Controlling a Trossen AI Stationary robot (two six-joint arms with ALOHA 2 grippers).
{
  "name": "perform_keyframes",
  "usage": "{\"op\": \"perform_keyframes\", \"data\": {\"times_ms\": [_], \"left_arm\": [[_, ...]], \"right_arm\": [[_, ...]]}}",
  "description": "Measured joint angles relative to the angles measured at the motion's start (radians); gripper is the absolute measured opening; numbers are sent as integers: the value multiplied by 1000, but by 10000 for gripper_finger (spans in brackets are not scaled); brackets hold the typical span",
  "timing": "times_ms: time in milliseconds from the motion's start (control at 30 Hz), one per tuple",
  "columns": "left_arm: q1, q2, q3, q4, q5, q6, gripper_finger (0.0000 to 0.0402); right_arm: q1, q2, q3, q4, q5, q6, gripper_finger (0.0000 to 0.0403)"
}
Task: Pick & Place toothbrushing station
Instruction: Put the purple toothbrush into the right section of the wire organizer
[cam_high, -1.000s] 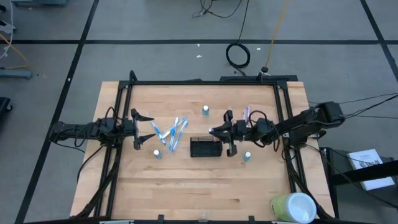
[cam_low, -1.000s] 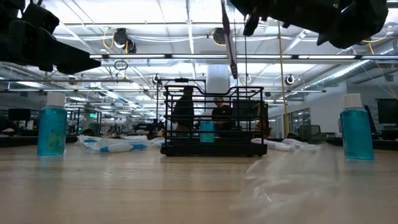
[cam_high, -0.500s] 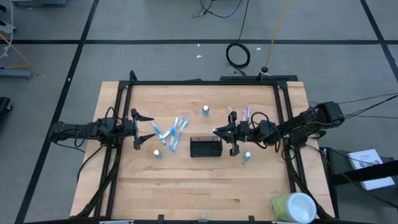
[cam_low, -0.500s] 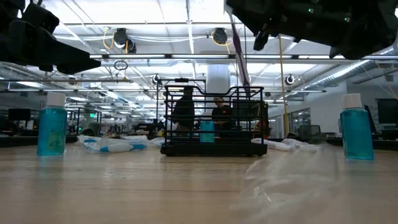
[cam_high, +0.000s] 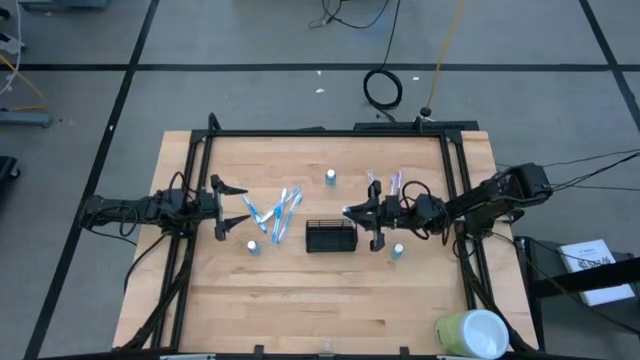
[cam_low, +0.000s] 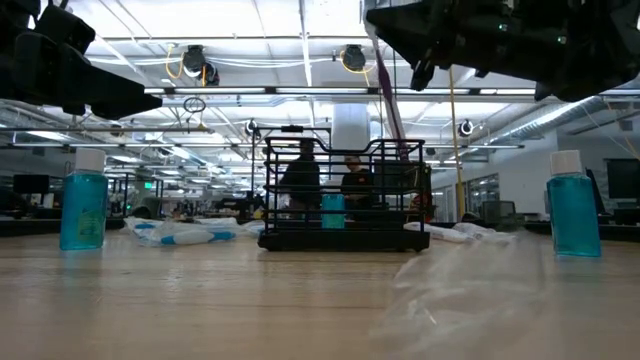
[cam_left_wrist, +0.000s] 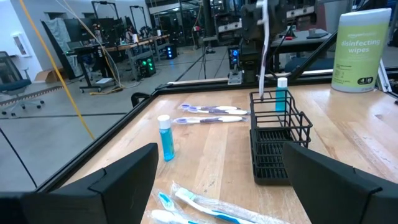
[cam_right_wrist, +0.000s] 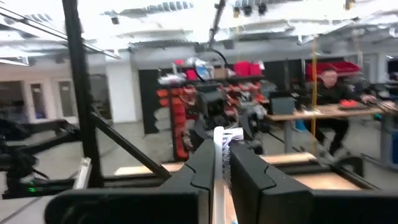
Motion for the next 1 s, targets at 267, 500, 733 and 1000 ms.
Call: {"op": "perform_keyframes", "data": {"times_ms": [267,500,733,1000], "left_arm": [[0,0,0,0,0,0,351],[0,0,0,0,0,0,351],[0,0,0,0,0,0,351],[0,0,0,0,0,0,351]], "right_arm": [[-1,65,5,26,71,-2,20],[-1,170,8,128,74,15,20],[-2,200,8,158,74,13,39],[-3,200,8,156,74,12,72]]}}
